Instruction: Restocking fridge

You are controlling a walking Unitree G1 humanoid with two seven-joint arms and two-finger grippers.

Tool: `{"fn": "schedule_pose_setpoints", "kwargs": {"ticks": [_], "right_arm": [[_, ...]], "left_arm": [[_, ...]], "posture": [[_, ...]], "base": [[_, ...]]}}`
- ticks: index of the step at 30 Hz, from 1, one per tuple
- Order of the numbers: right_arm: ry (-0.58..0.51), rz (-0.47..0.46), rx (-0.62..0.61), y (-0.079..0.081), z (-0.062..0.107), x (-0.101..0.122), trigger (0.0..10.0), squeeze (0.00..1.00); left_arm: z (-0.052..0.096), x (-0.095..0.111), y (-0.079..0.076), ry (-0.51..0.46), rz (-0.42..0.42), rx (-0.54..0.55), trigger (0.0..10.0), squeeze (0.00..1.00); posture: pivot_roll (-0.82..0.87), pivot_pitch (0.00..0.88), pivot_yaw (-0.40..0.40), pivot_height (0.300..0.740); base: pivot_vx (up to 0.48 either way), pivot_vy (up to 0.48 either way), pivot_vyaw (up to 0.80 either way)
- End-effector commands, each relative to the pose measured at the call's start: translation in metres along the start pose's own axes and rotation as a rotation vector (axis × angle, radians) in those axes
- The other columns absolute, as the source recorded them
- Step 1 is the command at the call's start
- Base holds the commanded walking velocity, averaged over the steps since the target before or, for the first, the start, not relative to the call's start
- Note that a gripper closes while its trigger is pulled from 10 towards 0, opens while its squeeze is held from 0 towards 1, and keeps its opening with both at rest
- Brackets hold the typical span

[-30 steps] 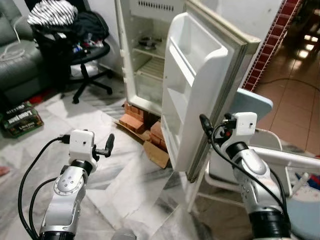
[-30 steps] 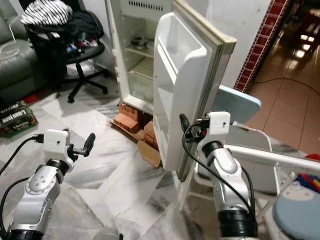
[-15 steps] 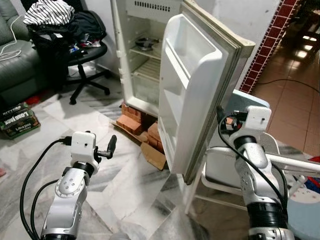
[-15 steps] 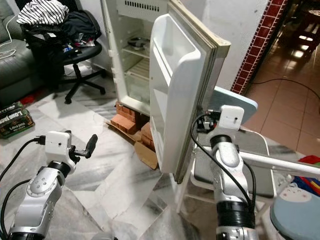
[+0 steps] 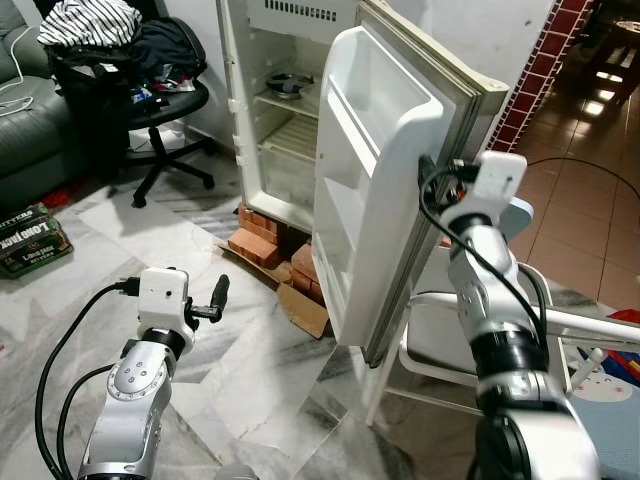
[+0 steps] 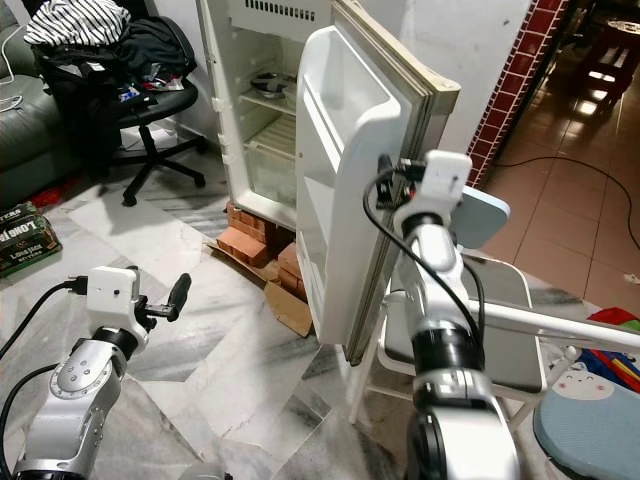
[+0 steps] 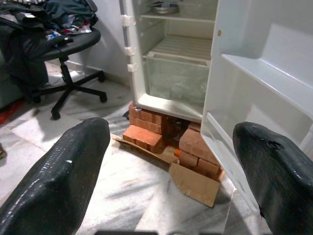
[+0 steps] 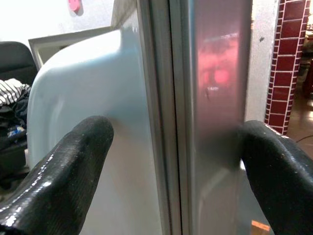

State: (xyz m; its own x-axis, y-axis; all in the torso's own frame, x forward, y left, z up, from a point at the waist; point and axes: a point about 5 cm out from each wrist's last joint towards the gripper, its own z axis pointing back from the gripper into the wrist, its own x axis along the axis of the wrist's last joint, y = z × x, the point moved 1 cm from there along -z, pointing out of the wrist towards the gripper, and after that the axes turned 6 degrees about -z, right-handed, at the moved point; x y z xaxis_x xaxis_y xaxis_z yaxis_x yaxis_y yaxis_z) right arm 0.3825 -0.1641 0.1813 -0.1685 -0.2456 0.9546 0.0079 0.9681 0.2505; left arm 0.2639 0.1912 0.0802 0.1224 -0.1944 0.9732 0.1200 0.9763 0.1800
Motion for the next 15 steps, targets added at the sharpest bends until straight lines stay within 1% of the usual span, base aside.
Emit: {"fn": "schedule_pose_setpoints", "kwargs": {"ticks": [1,15], "right_arm": [[-0.010,-0.013,0.025,0.0074,-0.0047,0.0024,10.0,0.00],[-0.010,-0.013,0.025,0.0074,-0.0047,0.0024,10.0,0.00]], "left_arm": [[0.0029,0.0002,0.0025,0.007,-0.016,0.014,10.0,0.00],[0.0029,0.0002,0.0025,0.007,-0.016,0.014,10.0,0.00]], "posture": [[0.15,0.000,-0.055,0.740],[0.15,0.000,-0.055,0.740]], "base": [[0.000,0.000,0.00],[0.000,0.000,0.00]]}}
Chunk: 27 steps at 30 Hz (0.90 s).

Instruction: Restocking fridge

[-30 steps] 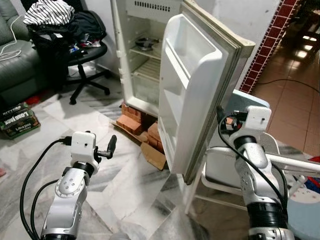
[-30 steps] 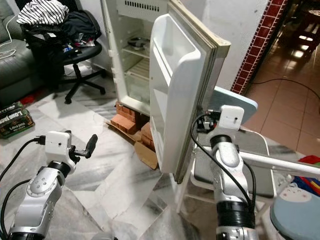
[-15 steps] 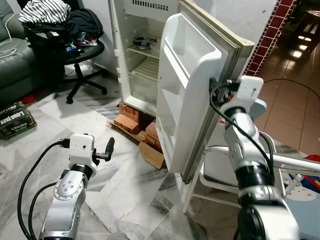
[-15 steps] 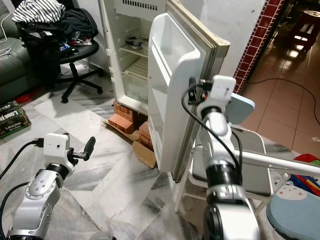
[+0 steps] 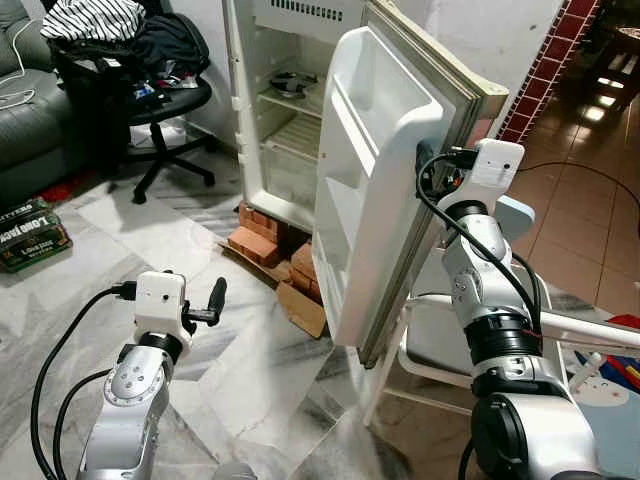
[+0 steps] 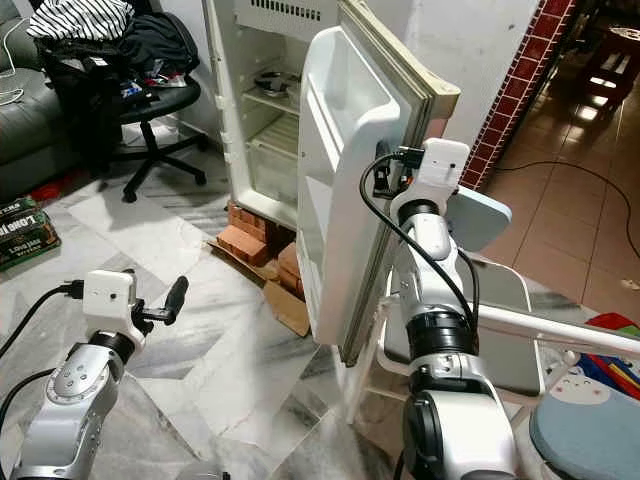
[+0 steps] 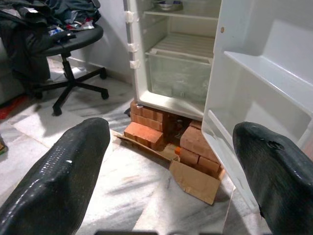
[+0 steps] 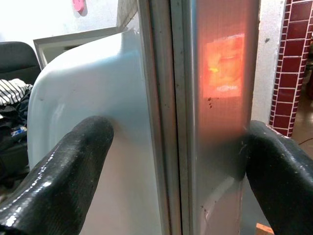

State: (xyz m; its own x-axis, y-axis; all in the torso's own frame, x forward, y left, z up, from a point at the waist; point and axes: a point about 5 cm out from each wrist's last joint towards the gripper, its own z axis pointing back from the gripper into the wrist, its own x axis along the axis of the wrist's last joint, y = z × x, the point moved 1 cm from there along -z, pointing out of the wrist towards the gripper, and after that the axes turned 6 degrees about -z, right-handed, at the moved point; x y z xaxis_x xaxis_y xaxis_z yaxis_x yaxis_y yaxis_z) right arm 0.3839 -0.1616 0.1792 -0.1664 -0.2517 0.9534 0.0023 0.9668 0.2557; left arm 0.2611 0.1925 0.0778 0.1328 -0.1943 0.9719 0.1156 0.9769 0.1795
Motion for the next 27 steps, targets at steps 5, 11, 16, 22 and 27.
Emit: {"fn": "schedule_pose_setpoints", "kwargs": {"ticks": [5,11,16,22,27], "right_arm": [[-0.012,-0.006,0.020,0.005,-0.004,0.005,10.0,0.00],[-0.012,-0.006,0.020,0.005,-0.004,0.005,10.0,0.00],[-0.015,-0.020,0.033,0.009,-0.007,0.005,10.0,0.00],[0.399,-0.509,0.962,0.088,0.107,-0.024,10.0,0.00],[0.440,-0.567,1.083,0.087,0.124,-0.016,10.0,0.00]], "left_arm": [[0.000,0.003,0.002,-0.003,-0.017,0.010,10.0,0.00],[0.000,0.003,0.002,-0.003,-0.017,0.010,10.0,0.00],[0.001,0.003,0.002,-0.001,-0.017,0.011,10.0,0.00],[0.001,-0.002,-0.002,0.017,-0.018,-0.021,10.0,0.00],[0.001,-0.002,-0.002,0.020,-0.018,-0.024,10.0,0.00]], "posture": [[0.15,0.000,-0.055,0.740],[0.15,0.000,-0.055,0.740],[0.15,0.000,-0.055,0.740],[0.12,0.000,-0.043,0.740],[0.12,0.000,-0.042,0.740]], "base": [[0.000,0.000,0.00],[0.000,0.000,0.00],[0.000,0.000,0.00],[0.000,0.000,0.00],[0.000,0.000,0.00]]}}
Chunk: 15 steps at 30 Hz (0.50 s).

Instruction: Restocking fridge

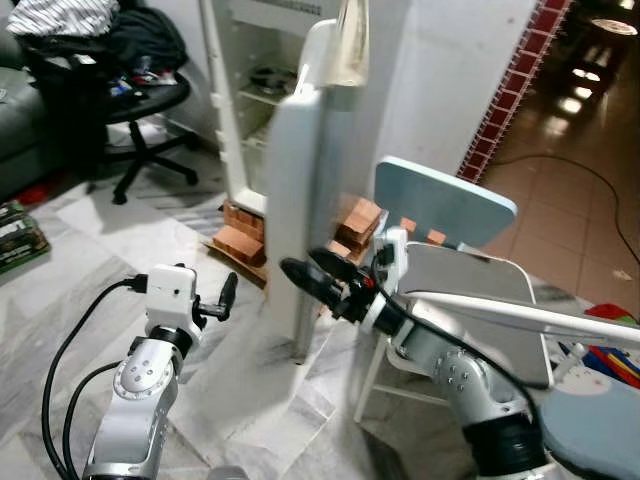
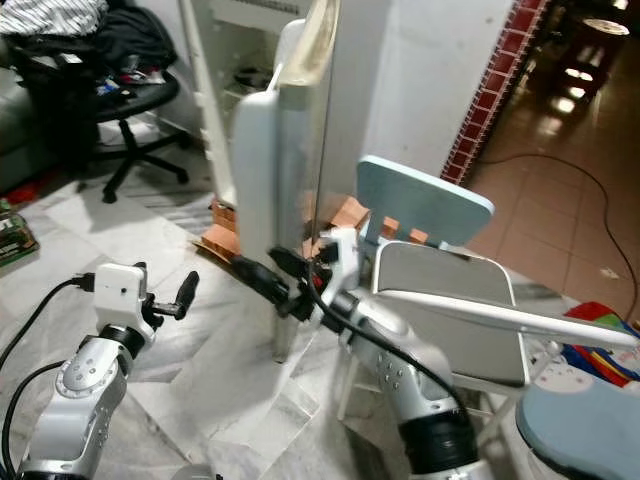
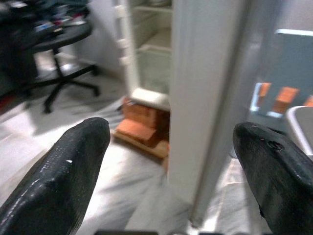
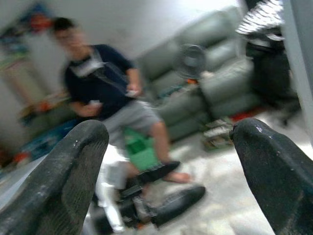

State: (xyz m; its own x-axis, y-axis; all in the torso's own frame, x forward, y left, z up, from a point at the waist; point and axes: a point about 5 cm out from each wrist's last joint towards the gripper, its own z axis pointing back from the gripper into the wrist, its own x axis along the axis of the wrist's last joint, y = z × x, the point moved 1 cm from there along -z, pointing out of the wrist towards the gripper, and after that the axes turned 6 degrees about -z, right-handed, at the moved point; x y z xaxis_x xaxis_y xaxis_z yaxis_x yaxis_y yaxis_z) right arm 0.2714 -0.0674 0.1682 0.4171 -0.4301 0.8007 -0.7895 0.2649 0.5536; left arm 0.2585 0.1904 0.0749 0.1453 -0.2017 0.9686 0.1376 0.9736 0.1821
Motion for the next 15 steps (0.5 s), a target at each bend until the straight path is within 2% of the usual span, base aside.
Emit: {"fn": "schedule_pose_setpoints", "kwargs": {"ticks": [1,5,6,7,9,10,12,15], "right_arm": [[0.017,-0.044,0.041,0.005,0.005,-0.004,10.0,0.00],[0.033,-0.033,-0.072,-0.006,0.018,-0.005,10.0,0.00],[0.017,-0.019,-0.145,-0.015,0.021,-0.004,10.0,0.00],[0.017,-0.019,-0.145,-0.015,0.021,-0.004,10.0,0.00],[0.013,0.042,-0.277,-0.030,0.028,-0.004,10.0,0.00],[0.012,0.061,-0.304,-0.033,0.029,-0.005,10.0,0.00],[-0.041,0.134,-0.510,-0.054,0.040,-0.002,10.0,0.00],[-0.052,0.179,-0.567,-0.058,0.045,-0.001,10.0,0.00]], "left_arm": [[-0.001,0.001,0.001,0.006,-0.011,-0.003,10.0,0.00],[-0.002,0.001,0.001,0.004,-0.005,-0.006,10.0,0.00],[-0.003,0.002,0.001,0.001,0.010,-0.005,10.0,0.00],[-0.003,0.002,0.001,0.001,0.010,-0.005,10.0,0.00],[-0.005,0.001,0.001,0.012,0.034,0.002,10.0,0.00],[-0.005,0.001,0.002,0.014,0.037,0.005,10.0,0.00],[-0.006,0.003,0.001,0.006,0.035,-0.003,10.0,0.00],[-0.006,0.003,0.001,0.005,0.037,-0.006,10.0,0.00]], "posture": [[0.12,0.000,-0.042,0.740],[0.12,0.000,-0.039,0.740],[0.11,0.000,-0.038,0.740],[0.11,0.000,-0.038,0.740],[0.11,0.000,-0.038,0.740],[0.11,0.000,-0.038,0.740],[0.11,0.000,-0.036,0.740],[0.11,0.000,-0.035,0.740]], "base": [[0.000,0.000,0.00],[0.000,0.000,0.00],[0.000,0.000,0.00],[0.000,0.000,0.00],[0.000,0.000,0.00],[0.000,0.000,0.00],[0.000,0.390,0.00],[0.000,0.480,0.00]]}}
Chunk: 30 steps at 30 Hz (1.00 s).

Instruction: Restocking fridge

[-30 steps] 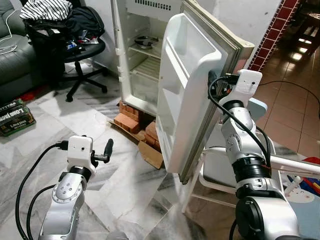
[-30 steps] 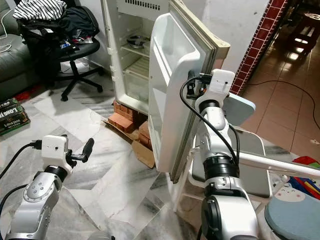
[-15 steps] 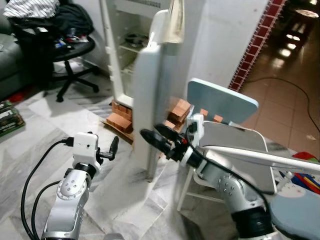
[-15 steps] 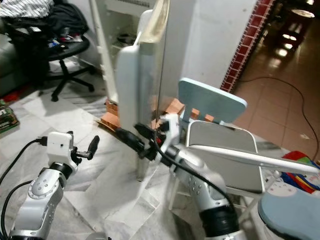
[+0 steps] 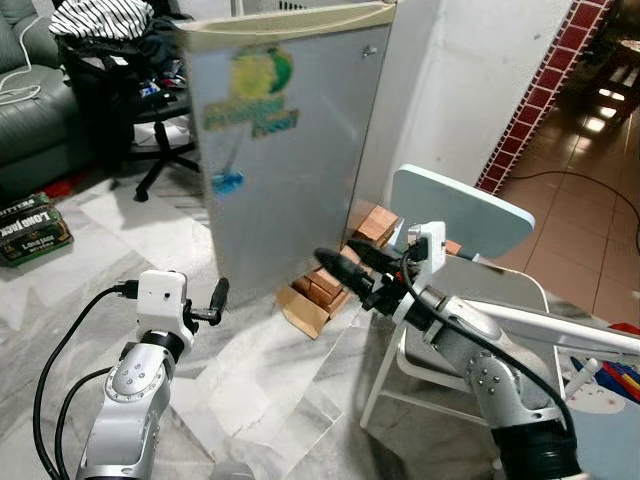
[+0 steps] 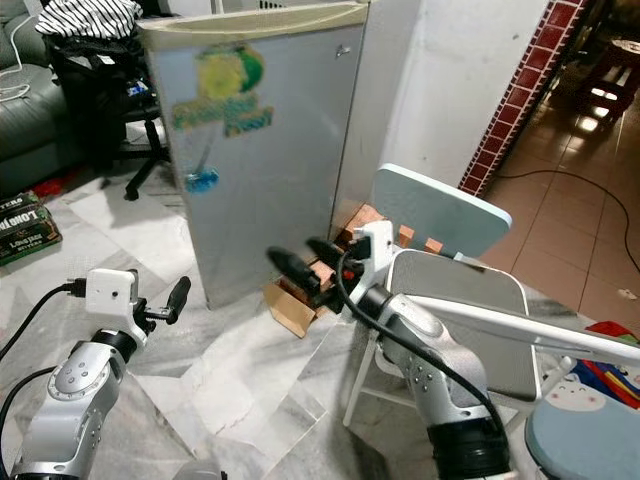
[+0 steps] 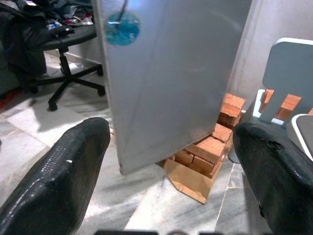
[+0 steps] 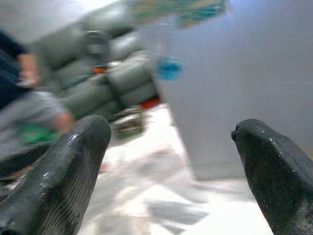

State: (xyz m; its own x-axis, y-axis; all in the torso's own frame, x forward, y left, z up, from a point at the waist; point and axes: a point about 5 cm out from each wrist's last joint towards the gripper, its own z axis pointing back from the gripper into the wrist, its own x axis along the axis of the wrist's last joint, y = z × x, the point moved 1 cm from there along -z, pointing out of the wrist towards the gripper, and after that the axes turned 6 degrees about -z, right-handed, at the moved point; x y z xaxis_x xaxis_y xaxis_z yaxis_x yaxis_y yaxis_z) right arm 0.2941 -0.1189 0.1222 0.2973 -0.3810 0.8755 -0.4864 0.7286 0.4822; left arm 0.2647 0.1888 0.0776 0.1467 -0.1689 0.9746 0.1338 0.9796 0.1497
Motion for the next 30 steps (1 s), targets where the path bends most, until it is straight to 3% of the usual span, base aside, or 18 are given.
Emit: {"fn": "schedule_pose_setpoints", "kwargs": {"ticks": [1,7,15,25,30], "right_arm": [[-0.044,0.048,-0.101,-0.009,0.002,0.004,10.0,0.00],[-0.095,0.087,-0.266,-0.025,0.005,0.003,10.0,0.00],[-0.126,0.120,-0.321,-0.028,-0.001,0.009,10.0,0.00],[-0.121,0.131,-0.342,-0.026,0.003,0.000,10.0,0.00],[-0.138,0.138,-0.396,-0.033,0.009,0.001,10.0,0.00]], "left_arm": [[-0.001,-0.001,0.001,0.008,-0.004,-0.008,10.0,0.00],[-0.005,0.001,0.002,0.001,-0.014,-0.012,10.0,0.00],[-0.010,0.018,0.011,-0.038,-0.069,0.003,10.0,0.00],[-0.008,0.017,0.010,-0.044,-0.052,0.014,10.0,0.00],[-0.007,0.013,0.005,-0.038,-0.030,-0.001,10.0,0.00]], "posture": [[0.10,0.000,-0.034,0.740],[0.10,0.000,-0.033,0.740],[0.12,0.000,-0.031,0.740],[0.11,0.000,-0.034,0.740],[0.10,0.000,-0.026,0.740]], "base": [[0.000,0.480,0.00],[0.000,0.480,0.00],[0.000,0.480,0.00],[0.000,0.480,-0.74],[0.000,0.480,-0.59]]}}
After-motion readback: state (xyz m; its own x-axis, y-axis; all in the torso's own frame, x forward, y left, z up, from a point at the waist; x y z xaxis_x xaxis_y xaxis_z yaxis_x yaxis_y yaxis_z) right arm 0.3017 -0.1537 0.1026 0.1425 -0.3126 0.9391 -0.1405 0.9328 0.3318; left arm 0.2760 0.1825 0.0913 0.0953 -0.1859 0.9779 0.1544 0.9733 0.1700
